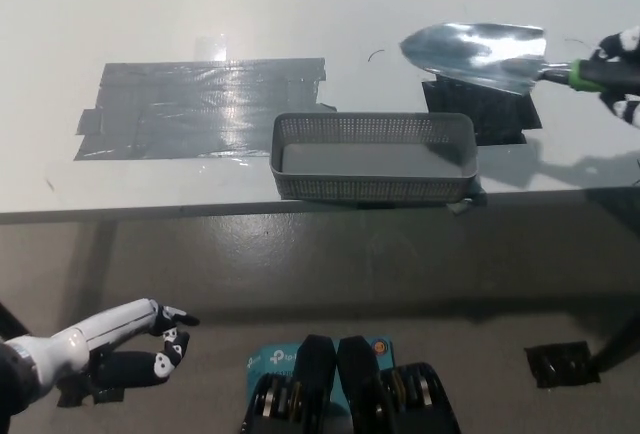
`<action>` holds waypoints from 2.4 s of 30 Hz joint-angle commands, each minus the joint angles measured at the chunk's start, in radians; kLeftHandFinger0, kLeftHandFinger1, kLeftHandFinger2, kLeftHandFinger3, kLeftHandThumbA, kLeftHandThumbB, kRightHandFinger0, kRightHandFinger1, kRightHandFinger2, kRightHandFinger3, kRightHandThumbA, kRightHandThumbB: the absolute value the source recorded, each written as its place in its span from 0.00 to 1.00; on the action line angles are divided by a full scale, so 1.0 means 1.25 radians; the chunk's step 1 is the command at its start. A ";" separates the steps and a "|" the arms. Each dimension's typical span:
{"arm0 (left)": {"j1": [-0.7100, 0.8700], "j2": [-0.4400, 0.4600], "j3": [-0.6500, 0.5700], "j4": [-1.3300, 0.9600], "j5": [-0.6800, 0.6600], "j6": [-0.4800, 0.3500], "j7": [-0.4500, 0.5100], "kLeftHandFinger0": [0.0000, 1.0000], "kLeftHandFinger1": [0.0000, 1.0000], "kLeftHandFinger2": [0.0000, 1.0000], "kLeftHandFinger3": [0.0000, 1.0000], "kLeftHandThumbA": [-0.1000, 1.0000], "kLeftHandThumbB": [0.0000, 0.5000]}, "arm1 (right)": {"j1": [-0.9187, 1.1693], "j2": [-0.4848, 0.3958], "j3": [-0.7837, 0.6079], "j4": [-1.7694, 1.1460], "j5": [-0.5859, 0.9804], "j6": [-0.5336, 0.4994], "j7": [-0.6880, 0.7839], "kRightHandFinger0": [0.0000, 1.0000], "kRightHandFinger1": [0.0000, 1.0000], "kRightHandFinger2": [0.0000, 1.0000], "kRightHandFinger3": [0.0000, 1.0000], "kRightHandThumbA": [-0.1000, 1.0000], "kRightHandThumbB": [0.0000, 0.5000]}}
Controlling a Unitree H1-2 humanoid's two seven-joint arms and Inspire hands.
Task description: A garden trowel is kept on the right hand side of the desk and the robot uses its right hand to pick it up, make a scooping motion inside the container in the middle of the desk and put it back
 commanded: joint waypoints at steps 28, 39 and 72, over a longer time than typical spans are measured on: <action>-0.058 0.016 0.006 -0.016 0.024 0.010 -0.030 1.00 0.89 0.90 1.00 1.00 0.79 | -0.010 0.031 0.068 0.117 -0.128 -0.093 -0.012 0.00 0.35 0.51 0.32 0.00 0.12; -0.056 0.018 0.001 -0.010 0.016 0.010 -0.014 1.00 0.84 0.87 1.00 1.00 0.84 | -0.045 0.032 0.126 0.178 -0.249 -0.161 -0.022 0.01 0.46 0.67 0.43 0.00 0.07; -0.070 0.012 -0.011 -0.021 0.017 0.010 -0.026 1.00 0.85 0.88 1.00 1.00 0.81 | -0.307 0.137 0.184 0.173 -0.378 -0.214 0.032 0.00 0.24 0.53 0.22 0.00 0.16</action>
